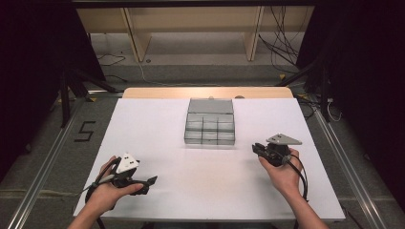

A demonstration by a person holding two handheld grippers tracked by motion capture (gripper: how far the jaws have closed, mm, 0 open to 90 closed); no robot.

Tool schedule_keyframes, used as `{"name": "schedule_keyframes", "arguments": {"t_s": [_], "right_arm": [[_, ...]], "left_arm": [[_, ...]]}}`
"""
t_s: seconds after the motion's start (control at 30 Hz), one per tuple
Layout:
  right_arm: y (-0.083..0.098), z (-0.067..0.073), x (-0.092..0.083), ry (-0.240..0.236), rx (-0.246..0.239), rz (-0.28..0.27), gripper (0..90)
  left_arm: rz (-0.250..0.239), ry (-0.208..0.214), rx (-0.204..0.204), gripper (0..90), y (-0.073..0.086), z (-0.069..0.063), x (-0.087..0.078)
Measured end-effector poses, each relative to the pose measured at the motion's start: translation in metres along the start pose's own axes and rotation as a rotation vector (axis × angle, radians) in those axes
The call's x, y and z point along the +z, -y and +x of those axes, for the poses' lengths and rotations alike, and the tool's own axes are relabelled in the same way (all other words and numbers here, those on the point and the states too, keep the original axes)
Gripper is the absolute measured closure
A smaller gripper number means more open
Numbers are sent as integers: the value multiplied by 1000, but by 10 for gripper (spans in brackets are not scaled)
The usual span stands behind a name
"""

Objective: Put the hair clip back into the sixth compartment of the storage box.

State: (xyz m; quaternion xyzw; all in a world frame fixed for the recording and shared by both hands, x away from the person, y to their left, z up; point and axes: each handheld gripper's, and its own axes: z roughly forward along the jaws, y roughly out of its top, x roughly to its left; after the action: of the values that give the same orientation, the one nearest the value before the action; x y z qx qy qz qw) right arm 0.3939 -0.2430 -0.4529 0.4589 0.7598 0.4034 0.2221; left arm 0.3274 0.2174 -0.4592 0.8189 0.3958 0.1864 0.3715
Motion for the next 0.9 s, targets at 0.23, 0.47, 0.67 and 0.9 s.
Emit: {"name": "schedule_keyframes", "arguments": {"t_s": [0.23,0.47,0.67,0.9], "right_arm": [[-6,3,4,-10,-3,-10,812],[-11,6,8,-18,-13,-11,812],[-14,10,12,-22,-24,-8,812],[-17,15,17,-30,-36,-9,812]], "left_arm": [[0,0,0,142,0,0,0],[-1,0,2,142,0,0,0],[-1,0,1,142,0,0,0],[-1,0,2,142,0,0,0]]}}
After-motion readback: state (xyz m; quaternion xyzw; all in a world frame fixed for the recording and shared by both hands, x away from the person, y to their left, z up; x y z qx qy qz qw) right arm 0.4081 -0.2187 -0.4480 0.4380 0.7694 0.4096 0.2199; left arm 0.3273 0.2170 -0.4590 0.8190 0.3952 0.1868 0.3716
